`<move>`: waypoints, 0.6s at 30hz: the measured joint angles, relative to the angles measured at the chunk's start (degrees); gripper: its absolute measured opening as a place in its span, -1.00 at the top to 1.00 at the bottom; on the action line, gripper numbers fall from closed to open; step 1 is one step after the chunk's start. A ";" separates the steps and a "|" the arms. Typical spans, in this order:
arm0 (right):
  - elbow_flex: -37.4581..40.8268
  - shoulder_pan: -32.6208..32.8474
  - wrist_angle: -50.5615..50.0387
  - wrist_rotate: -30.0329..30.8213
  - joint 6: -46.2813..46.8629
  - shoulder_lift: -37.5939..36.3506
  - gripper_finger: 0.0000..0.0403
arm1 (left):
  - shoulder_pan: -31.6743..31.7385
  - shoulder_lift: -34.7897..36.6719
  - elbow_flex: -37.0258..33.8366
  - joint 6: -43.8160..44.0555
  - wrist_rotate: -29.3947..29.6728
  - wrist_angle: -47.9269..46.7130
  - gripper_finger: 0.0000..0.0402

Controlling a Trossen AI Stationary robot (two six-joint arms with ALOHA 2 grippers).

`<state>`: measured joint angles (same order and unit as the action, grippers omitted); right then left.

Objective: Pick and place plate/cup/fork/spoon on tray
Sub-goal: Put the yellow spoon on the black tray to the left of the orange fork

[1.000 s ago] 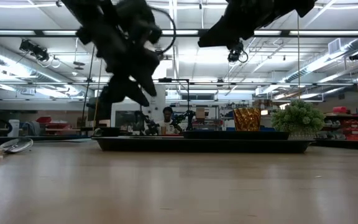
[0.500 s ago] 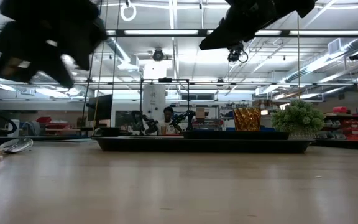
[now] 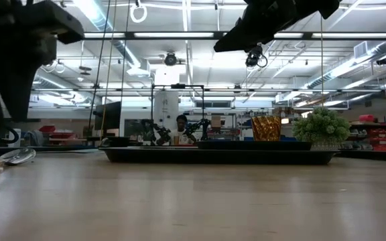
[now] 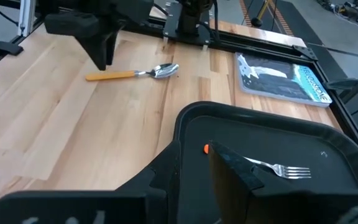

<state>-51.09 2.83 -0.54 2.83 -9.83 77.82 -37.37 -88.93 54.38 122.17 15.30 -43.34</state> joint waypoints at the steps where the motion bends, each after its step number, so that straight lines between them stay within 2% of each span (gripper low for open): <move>1: 0.00 0.00 0.02 0.00 0.13 0.00 0.56 | 0.24 -0.58 1.50 -0.06 -0.01 -1.82 0.38; 5: 0.00 0.00 0.07 0.00 0.23 0.00 0.56 | 0.64 -4.02 8.77 -1.14 0.14 -14.59 0.38; 8: -0.01 0.00 1.42 0.02 0.21 0.00 0.56 | 0.52 -6.69 11.72 -1.28 0.56 -19.81 0.38; 18: -0.02 0.00 2.75 0.02 -0.21 0.00 0.56 | 0.31 -9.70 7.20 0.12 -3.33 -15.96 0.37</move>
<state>-51.11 2.83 2.22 2.85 -10.04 77.82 -37.05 -98.63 61.57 122.29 11.97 -59.31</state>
